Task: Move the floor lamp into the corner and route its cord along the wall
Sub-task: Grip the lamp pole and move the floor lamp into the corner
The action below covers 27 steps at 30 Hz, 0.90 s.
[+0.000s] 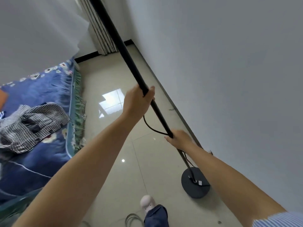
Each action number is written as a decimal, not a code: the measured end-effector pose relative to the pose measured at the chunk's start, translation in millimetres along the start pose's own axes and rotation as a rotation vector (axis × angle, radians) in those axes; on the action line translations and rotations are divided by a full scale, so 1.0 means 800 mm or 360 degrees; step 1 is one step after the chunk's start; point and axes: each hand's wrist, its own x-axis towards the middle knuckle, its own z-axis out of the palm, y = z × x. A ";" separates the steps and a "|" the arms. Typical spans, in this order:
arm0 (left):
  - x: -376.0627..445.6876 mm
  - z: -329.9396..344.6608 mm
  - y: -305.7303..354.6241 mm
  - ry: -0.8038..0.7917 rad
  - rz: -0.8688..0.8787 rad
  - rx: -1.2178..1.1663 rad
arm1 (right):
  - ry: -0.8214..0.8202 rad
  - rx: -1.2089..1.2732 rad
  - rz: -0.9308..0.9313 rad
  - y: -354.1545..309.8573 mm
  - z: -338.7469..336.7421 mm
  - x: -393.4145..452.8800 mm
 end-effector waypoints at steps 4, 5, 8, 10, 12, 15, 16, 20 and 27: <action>0.042 -0.041 -0.054 0.0029 -0.0006 -0.0118 | 0.0030 -0.0090 -0.0027 -0.041 0.032 0.050; 0.055 -0.052 -0.071 0.0018 -0.0017 -0.0147 | -0.0013 -0.0153 -0.0027 -0.052 0.038 0.066; 0.104 -0.089 -0.121 -0.0040 -0.0027 -0.0197 | -0.0176 -0.0366 0.0016 -0.091 0.053 0.121; 0.140 -0.116 -0.152 -0.0077 -0.0050 -0.0246 | -0.0261 -0.0516 0.0036 -0.125 0.057 0.158; 0.185 -0.145 -0.176 -0.0076 -0.0049 -0.0306 | -0.0296 -0.0587 0.0029 -0.165 0.057 0.198; 0.264 -0.191 -0.204 0.0028 -0.0035 -0.0382 | -0.0350 -0.0656 -0.0021 -0.231 0.049 0.266; 0.290 -0.206 -0.211 0.0081 -0.0026 -0.0398 | -0.0373 -0.0665 -0.0035 -0.254 0.044 0.290; 0.397 -0.255 -0.243 0.0205 0.0060 -0.0409 | -0.0414 -0.0654 -0.0060 -0.330 0.032 0.391; 0.612 -0.321 -0.307 0.0343 0.0172 -0.0251 | -0.0397 -0.0697 -0.0196 -0.435 0.010 0.607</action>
